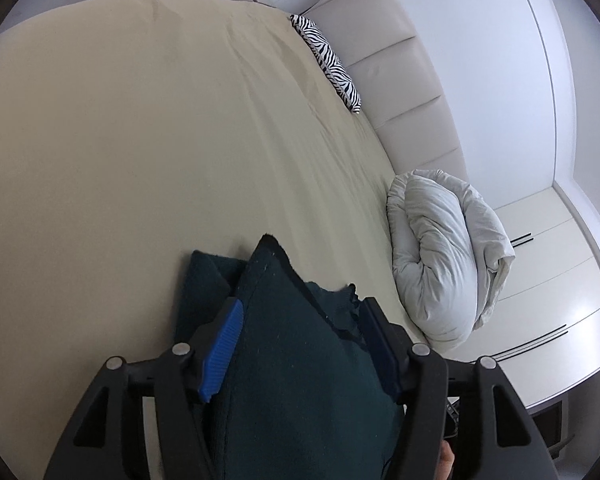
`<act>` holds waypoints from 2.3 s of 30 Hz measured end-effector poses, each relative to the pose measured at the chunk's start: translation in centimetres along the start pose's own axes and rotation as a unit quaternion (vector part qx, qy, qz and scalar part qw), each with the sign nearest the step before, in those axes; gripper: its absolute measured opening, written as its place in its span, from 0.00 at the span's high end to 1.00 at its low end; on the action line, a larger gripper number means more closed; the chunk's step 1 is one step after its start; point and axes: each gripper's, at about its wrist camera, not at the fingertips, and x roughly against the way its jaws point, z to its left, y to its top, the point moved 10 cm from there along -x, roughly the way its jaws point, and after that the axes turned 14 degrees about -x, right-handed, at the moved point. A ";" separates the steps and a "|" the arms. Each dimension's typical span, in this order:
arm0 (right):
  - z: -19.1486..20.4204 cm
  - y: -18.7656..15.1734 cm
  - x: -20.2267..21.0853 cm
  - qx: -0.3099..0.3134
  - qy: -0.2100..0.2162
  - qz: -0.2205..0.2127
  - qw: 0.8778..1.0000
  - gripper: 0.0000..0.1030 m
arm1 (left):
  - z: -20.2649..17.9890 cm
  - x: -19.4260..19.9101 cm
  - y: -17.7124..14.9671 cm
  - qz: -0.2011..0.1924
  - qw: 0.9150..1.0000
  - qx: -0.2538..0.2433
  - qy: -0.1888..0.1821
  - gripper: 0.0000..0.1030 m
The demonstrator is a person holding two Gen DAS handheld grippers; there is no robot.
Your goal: Fold small clothes
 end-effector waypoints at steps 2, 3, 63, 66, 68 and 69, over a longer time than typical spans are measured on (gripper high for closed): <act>0.0 -0.4 0.9 0.013 -0.001 -0.005 1.000 0.50 | -0.4 0.9 -1.2 0.007 1.000 -0.017 0.006 0.39; 0.0 -0.4 1.3 0.018 -0.003 -0.008 1.000 0.50 | -0.6 1.1 -1.8 0.009 1.000 -0.025 0.012 0.39; -6.2 -11.8 12.8 0.197 -0.060 -0.002 0.979 0.52 | 1.4 6.5 -14.2 0.051 0.984 -0.137 0.102 0.91; -6.7 -11.9 12.5 0.197 -0.068 0.008 0.978 0.62 | 1.4 6.4 -14.3 0.053 0.983 -0.138 0.105 0.91; -6.9 -12.1 12.4 0.199 -0.067 0.012 0.978 0.67 | 1.4 6.3 -14.4 0.054 0.983 -0.138 0.105 0.91; -7.0 -12.3 12.4 0.202 -0.069 0.012 0.977 0.67 | 1.4 6.2 -14.4 0.055 0.984 -0.137 0.104 0.91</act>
